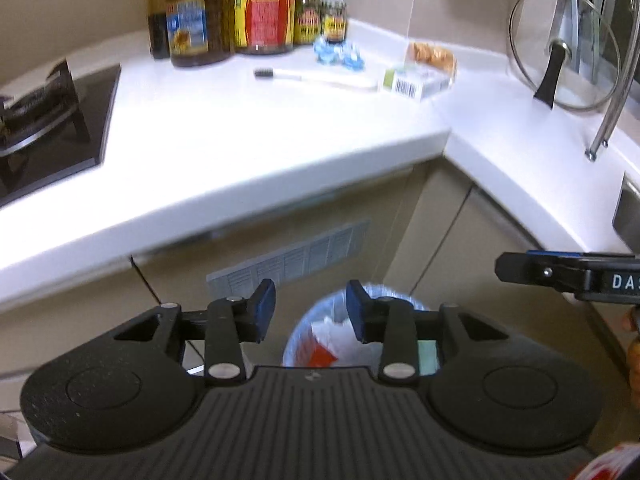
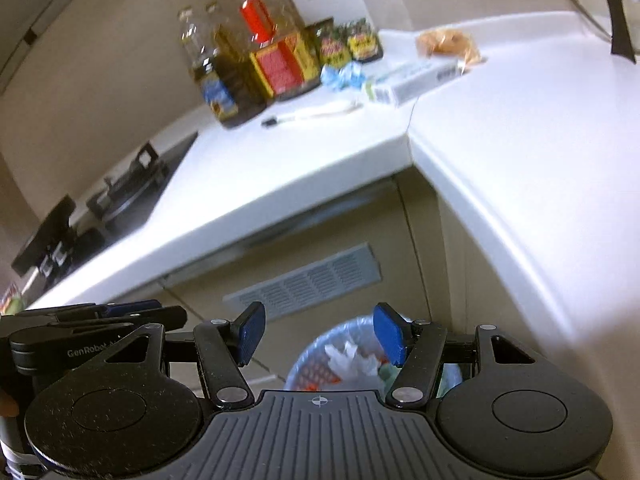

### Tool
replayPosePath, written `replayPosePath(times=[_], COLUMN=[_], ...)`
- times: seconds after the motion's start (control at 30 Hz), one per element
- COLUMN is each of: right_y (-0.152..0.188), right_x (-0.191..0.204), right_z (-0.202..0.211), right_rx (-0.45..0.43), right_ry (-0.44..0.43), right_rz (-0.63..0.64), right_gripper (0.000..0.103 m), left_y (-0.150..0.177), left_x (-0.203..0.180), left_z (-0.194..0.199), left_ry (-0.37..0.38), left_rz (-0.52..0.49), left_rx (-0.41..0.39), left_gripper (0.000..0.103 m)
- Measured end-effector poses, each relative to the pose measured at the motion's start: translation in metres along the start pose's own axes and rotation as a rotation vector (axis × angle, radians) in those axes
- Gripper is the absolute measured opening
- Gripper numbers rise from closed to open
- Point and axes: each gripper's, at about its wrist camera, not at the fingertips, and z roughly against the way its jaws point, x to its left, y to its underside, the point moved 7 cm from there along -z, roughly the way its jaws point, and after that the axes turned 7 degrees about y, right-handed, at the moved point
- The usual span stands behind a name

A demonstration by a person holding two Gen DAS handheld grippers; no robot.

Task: Collect trash
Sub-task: 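Raise both open tools back toward the counter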

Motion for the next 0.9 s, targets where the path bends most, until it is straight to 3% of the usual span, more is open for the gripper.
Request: replayPosePath(times=[0.47, 0.6, 0.9], right_y=[-0.049, -0.064, -0.113], right_x=[-0.030, -0.039, -0.048], right_z=[0.005, -0.001, -0.025], right_rx=[-0.094, -0.118, -0.174], right_ry=[0.092, 0.129, 0.212], right_rz=[-0.073, -0.096, -0.116], right_gripper=[0.061, 0.065, 0.075], left_y=[-0.064, -0.083, -0.136], left_x=[0.018, 0.027, 0.046], left_z=[-0.010, -0.019, -0.053], left_ry=[0.007, 0.009, 0.002], left_rz=[-0.036, -0.044, -0.049], left_rx=[-0.078, -0.093, -0.110], left_gripper=[0.042, 0.045, 0.064])
